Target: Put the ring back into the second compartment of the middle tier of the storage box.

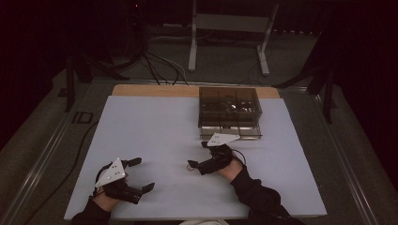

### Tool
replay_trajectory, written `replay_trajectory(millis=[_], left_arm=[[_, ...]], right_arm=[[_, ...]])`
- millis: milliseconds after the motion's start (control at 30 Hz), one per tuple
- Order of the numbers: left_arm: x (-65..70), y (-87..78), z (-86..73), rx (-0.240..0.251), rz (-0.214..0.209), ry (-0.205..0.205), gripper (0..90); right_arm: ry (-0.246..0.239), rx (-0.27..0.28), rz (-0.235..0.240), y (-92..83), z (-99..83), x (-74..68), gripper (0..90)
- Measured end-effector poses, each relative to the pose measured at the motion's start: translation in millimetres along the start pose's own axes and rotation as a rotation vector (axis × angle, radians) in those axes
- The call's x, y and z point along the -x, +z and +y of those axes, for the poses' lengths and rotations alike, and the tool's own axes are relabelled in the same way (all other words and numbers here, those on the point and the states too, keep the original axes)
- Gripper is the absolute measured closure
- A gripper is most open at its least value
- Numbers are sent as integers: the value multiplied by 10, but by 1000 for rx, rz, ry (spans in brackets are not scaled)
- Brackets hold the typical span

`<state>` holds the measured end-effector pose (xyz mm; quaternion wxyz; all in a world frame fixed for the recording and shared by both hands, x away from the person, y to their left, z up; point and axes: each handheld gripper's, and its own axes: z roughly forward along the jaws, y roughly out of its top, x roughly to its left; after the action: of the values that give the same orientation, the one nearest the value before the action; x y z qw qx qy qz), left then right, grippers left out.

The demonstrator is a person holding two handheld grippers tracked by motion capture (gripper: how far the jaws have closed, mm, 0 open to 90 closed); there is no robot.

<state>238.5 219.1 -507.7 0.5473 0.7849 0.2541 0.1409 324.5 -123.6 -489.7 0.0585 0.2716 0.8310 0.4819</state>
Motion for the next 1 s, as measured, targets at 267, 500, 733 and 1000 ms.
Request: replay_trajectory(millis=[267, 500, 733, 1000], left_arm=[[-1, 3, -2, -4, 1, -1, 8], [-1, 2, 4, 1, -2, -3, 8], [0, 3, 3, -1, -4, -5, 8], [3, 4, 2, 3, -7, -2, 8]], right_arm=[[2, -14, -4, 50, -43, -5, 163], [3, -70, -29, 126, -94, -32, 246], [-11, -114, -30, 202, -131, -54, 332], [-7, -107, -42, 218, -143, -61, 500]])
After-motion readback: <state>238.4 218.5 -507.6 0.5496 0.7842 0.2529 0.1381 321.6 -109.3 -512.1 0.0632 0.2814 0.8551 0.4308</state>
